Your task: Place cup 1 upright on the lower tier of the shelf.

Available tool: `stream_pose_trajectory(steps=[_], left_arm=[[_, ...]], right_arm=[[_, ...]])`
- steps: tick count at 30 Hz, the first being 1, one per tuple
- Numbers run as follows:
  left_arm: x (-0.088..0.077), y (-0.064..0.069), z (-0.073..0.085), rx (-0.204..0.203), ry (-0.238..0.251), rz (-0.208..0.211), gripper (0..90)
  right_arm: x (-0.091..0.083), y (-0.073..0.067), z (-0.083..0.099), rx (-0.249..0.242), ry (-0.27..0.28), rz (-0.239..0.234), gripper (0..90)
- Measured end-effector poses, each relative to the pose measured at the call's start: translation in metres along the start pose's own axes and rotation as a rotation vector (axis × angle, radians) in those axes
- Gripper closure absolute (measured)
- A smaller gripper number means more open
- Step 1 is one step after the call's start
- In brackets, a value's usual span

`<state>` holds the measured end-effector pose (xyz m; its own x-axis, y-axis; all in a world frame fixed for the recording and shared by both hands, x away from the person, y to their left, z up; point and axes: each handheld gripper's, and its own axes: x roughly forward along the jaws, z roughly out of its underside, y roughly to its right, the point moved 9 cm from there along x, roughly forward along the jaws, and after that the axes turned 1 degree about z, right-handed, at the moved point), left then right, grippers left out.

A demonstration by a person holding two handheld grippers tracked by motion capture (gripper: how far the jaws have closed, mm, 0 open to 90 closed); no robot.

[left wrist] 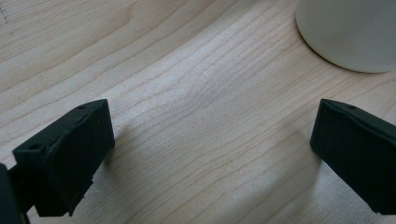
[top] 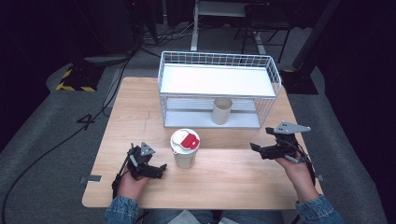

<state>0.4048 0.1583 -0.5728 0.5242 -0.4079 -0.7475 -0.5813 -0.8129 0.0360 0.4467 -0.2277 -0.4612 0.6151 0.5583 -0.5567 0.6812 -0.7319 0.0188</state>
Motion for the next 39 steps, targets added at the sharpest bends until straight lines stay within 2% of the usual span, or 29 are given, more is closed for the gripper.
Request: stream_pose_trajectory(steps=[2,4,5,7,11,14,17,23,27,34,39], left_arm=[[0.000,0.000,0.000,0.001,0.000,0.000,0.2],[0.000,0.000,0.000,-0.005,0.001,-0.001,0.2],[0.000,0.000,0.000,-0.006,0.001,-0.001,0.2],[0.000,0.000,0.000,-0.007,0.001,-0.002,0.2],[0.000,0.000,0.000,-0.006,0.001,-0.002,0.2],[0.000,0.000,0.000,-0.003,0.000,-0.004,0.3],[0.000,0.000,0.000,-0.007,0.001,-0.002,0.3],[0.000,0.000,0.000,-0.001,0.000,-0.004,0.3],[0.000,0.000,0.000,-0.005,0.001,-0.004,0.3],[0.000,0.000,0.000,-0.008,0.002,-0.006,0.3],[0.000,0.000,0.000,-0.009,0.002,-0.006,0.3]], right_arm=[[-0.005,0.000,0.006,0.009,0.007,0.003,8.8],[-0.010,-0.001,0.011,0.023,0.021,-0.015,15.3],[-0.013,-0.001,0.014,0.033,0.033,-0.035,16.1],[-0.018,0.000,0.021,0.045,0.042,-0.039,15.7],[-0.024,0.000,0.037,0.046,0.044,-0.026,15.6],[-0.026,0.002,0.048,0.027,0.002,-0.027,15.6],[-0.027,0.005,0.057,0.039,-0.008,-0.013,15.7],[-0.022,0.005,0.082,0.048,-0.066,-0.003,15.7],[-0.016,0.003,0.091,0.067,-0.076,-0.013,15.7],[-0.005,0.001,0.111,0.048,-0.147,0.021,15.6],[-0.004,0.003,0.121,0.065,-0.159,0.032,15.4]])
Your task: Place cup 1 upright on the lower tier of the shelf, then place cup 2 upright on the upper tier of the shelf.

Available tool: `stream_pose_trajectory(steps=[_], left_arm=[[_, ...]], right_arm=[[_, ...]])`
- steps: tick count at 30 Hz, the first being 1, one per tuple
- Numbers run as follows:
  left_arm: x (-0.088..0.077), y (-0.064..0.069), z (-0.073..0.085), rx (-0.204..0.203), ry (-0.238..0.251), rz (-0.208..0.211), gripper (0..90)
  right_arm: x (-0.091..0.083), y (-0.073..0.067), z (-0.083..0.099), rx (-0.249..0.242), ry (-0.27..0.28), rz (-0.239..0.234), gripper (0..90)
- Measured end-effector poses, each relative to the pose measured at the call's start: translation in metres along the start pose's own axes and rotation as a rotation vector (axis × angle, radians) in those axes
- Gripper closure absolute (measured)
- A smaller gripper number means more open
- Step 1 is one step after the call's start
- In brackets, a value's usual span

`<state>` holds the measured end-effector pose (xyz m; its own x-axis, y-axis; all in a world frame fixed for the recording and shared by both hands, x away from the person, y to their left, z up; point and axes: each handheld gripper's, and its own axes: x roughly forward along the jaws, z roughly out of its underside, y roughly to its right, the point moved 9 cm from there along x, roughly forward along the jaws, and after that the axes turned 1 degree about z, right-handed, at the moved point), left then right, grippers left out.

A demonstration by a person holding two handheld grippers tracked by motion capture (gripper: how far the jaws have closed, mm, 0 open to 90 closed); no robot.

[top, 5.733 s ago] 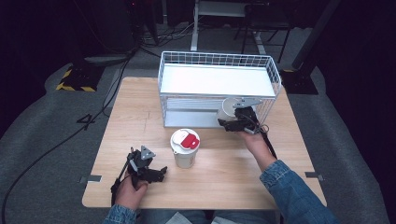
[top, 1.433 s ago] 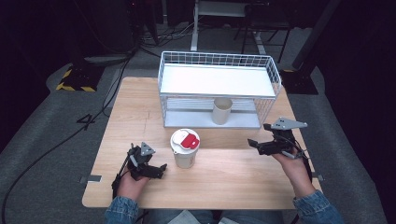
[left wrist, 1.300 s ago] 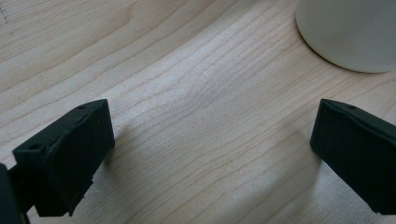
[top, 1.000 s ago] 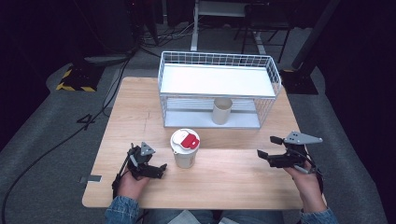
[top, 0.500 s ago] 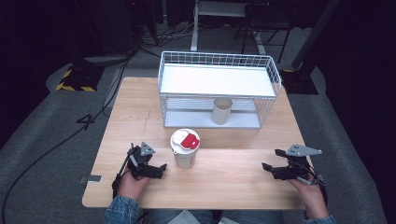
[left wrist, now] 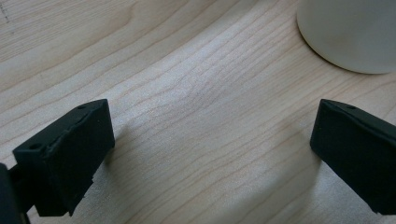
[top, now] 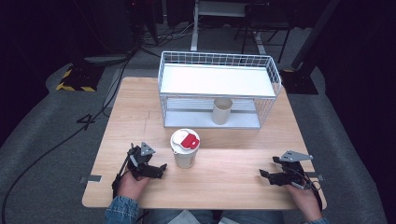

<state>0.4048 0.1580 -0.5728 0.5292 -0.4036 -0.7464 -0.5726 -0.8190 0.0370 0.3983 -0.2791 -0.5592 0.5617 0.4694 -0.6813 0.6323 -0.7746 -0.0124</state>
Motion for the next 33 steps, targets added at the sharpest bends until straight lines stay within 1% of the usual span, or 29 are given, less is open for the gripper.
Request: stream_pose_trajectory(steps=[2,4,7,10,12,16,19,29,33], left_arm=[[0.0000,0.0000,0.0000,0.000,0.000,0.000,0.3],[0.0000,0.0000,0.0000,0.000,0.000,0.000,0.3],[0.0000,0.0000,0.0000,0.000,0.000,-0.001,0.3],[0.0000,0.0000,0.0000,0.000,0.000,-0.001,0.3],[0.0000,-0.0001,0.0000,0.002,-0.001,-0.001,0.3],[-0.0004,0.0011,0.0007,-0.006,-0.002,0.006,0.3],[-0.0002,0.0010,0.0006,-0.006,0.003,0.001,0.2],[-0.0009,0.0009,0.0014,0.004,0.001,0.009,0.1],[-0.0024,0.0005,0.0030,-0.005,0.001,0.005,0.3]], right_arm=[[0.0007,0.0011,0.0037,-0.003,-0.018,0.008,15.3],[0.0008,0.0017,0.0056,0.005,-0.025,0.010,14.9],[0.0008,0.0025,0.0060,0.005,-0.013,0.012,14.8],[0.0020,0.0033,0.0070,-0.010,0.001,0.029,13.8],[0.0021,0.0034,0.0071,-0.009,0.001,0.029,13.6],[0.0018,0.0033,0.0078,-0.014,0.001,0.026,13.2],[0.0018,0.0033,0.0078,-0.014,0.001,0.026,13.1],[0.0018,0.0034,0.0078,-0.014,0.000,0.027,13.1],[0.0018,0.0033,0.0077,-0.013,0.001,0.026,13.1]])
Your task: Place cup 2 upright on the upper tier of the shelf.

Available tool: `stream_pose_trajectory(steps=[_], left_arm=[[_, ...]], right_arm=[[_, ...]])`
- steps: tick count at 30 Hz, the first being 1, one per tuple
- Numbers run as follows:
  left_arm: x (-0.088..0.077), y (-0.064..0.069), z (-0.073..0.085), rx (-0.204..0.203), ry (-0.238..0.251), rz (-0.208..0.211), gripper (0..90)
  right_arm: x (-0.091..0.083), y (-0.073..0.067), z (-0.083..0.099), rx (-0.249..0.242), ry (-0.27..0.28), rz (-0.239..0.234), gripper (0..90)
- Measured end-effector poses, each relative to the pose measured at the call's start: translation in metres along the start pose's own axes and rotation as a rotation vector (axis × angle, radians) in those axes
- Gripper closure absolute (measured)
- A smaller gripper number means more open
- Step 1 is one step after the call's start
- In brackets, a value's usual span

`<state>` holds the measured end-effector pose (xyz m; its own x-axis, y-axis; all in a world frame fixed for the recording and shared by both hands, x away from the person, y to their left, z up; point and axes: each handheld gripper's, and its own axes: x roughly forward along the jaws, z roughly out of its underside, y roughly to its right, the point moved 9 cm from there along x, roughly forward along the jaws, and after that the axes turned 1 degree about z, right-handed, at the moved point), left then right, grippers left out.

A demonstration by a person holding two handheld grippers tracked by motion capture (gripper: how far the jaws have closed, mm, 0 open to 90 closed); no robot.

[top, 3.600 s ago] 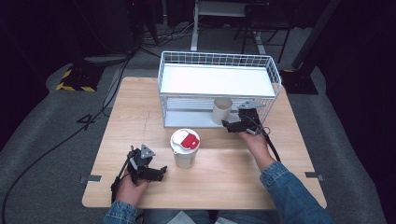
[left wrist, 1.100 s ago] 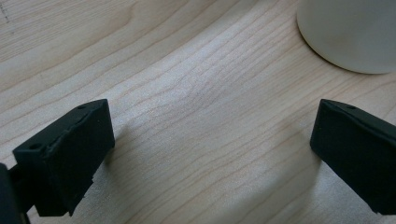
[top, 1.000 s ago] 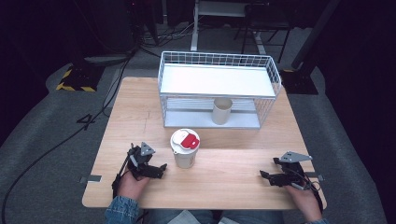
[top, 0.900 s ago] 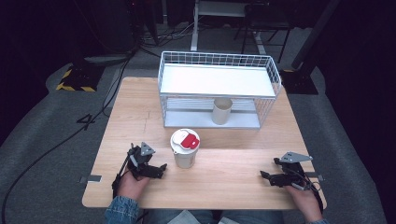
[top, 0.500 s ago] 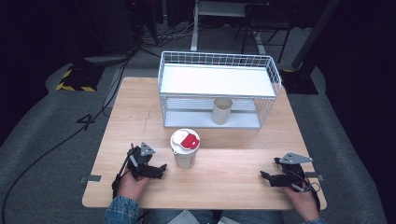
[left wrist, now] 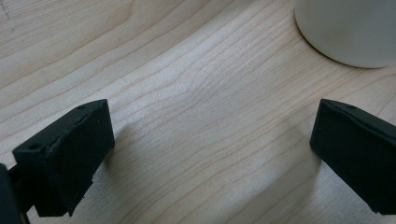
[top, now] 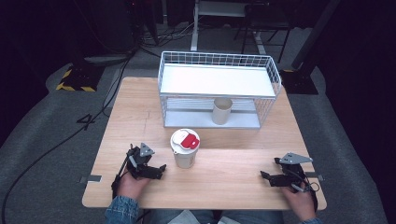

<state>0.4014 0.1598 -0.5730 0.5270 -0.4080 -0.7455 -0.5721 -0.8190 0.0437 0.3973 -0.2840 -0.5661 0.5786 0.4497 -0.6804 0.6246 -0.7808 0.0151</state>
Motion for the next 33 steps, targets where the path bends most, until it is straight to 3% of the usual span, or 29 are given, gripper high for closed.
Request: stream_pose_trajectory(steps=[5,9,15,20,30,33], left_arm=[[-0.002,0.000,0.000,-0.005,-0.005,-0.005,1.4],[-0.010,-0.001,-0.006,-0.017,0.054,0.005,1.4],[-0.027,0.008,-0.014,-0.018,0.154,0.070,1.2],[-0.039,0.020,-0.021,-0.031,0.221,0.151,0.4],[-0.056,0.040,-0.032,-0.011,0.313,0.213,0.3],[-0.057,0.044,-0.035,0.014,0.320,0.221,0.2]], right_arm=[[0.000,0.000,0.000,0.000,0.001,0.001,13.1],[0.000,0.000,0.000,-0.001,0.000,0.000,13.1],[0.000,0.000,0.000,0.000,0.000,0.000,13.1],[0.001,0.001,0.000,0.000,-0.002,0.005,12.6],[0.001,0.001,0.000,0.000,-0.002,0.005,12.7],[0.001,0.001,0.000,-0.001,-0.002,0.005,12.7]])
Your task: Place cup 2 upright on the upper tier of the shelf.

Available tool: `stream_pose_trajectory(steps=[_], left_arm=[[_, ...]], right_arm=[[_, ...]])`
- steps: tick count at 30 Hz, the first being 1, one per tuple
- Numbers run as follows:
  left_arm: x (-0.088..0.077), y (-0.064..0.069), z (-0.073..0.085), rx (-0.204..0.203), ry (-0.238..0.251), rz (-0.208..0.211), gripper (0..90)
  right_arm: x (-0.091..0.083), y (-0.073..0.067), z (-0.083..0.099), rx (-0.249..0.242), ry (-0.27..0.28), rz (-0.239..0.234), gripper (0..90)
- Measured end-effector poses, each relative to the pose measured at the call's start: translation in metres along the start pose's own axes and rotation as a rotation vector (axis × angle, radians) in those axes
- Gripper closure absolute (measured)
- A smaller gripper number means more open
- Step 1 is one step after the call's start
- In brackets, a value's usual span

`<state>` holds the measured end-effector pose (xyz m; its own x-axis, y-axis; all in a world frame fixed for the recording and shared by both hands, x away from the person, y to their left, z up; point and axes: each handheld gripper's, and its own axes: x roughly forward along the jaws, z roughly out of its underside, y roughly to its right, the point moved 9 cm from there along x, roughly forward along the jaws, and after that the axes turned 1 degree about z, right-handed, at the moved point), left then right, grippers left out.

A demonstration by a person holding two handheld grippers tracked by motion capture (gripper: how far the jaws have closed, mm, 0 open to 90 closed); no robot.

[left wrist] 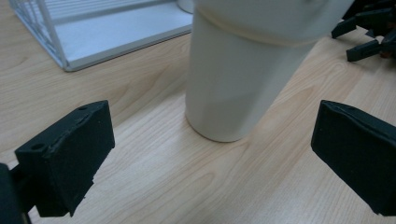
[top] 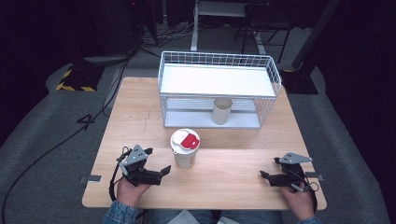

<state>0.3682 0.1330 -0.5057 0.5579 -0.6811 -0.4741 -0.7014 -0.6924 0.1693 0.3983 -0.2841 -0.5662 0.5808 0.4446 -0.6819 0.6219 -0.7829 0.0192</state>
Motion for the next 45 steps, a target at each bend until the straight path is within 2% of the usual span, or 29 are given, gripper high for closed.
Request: stream_pose_trajectory(steps=[5,9,15,21,23,26,31,36,40,45], left_arm=[[0.004,0.007,-0.009,0.020,0.042,0.025,0.0],[0.011,0.014,-0.015,0.016,0.069,0.038,0.0],[0.024,0.021,-0.019,0.044,0.084,0.050,0.0],[0.039,0.020,-0.022,0.016,0.099,0.052,0.0],[0.043,0.021,-0.023,0.026,0.102,0.060,0.0],[0.051,0.020,-0.022,0.034,0.088,0.048,0.0],[0.061,0.018,-0.026,0.002,0.112,0.038,0.0],[0.070,0.021,-0.026,0.004,0.116,0.062,0.0],[0.075,0.021,-0.027,0.011,0.126,0.049,0.0],[0.079,0.020,-0.026,-0.006,0.121,0.036,0.0]], right_arm=[[0.000,0.000,0.000,0.000,0.000,0.000,12.6],[0.000,0.000,0.000,0.000,0.000,0.000,12.6],[0.000,0.000,0.000,0.000,0.000,0.001,12.7],[0.000,0.000,0.000,-0.001,0.000,0.000,12.6],[0.000,0.000,0.000,0.000,0.000,0.001,12.6],[0.000,0.000,0.000,0.000,0.000,0.001,12.6],[0.000,0.000,0.000,-0.001,0.000,0.001,12.6],[0.000,0.000,0.000,-0.001,0.000,0.002,12.6],[0.000,0.000,0.000,0.003,0.001,0.005,12.6],[0.000,0.000,0.000,0.005,0.000,0.007,12.6]])
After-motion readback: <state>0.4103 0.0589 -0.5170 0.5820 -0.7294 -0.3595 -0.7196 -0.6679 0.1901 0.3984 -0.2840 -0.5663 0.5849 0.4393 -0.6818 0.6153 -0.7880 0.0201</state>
